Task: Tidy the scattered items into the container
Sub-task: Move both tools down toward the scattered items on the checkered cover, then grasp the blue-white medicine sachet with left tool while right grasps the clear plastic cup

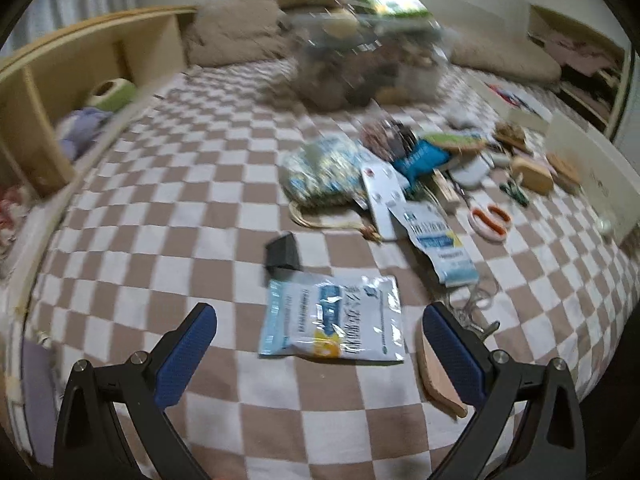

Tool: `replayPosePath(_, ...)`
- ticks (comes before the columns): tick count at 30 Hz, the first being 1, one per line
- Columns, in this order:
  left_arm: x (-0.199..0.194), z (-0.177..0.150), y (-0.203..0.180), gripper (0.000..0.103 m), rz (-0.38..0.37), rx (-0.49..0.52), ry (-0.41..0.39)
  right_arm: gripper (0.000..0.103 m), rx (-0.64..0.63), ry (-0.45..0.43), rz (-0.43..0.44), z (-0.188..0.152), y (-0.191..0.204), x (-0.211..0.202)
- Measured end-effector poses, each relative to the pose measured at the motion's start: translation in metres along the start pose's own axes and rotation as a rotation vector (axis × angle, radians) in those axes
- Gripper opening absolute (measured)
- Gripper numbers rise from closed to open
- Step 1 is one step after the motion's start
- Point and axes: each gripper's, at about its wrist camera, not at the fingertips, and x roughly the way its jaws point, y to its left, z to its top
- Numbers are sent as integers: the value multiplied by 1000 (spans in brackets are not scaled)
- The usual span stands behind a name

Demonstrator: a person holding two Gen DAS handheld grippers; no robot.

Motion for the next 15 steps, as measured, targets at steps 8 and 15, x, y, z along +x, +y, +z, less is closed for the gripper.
replayPosePath(8,35,-1,-11,103,-19,62,77,103,-56,64,-12,-3,-6,8)
replayPosePath(15,53,2,-12,103,-51,70,96,103,-103,184,-21,-5,-15,25)
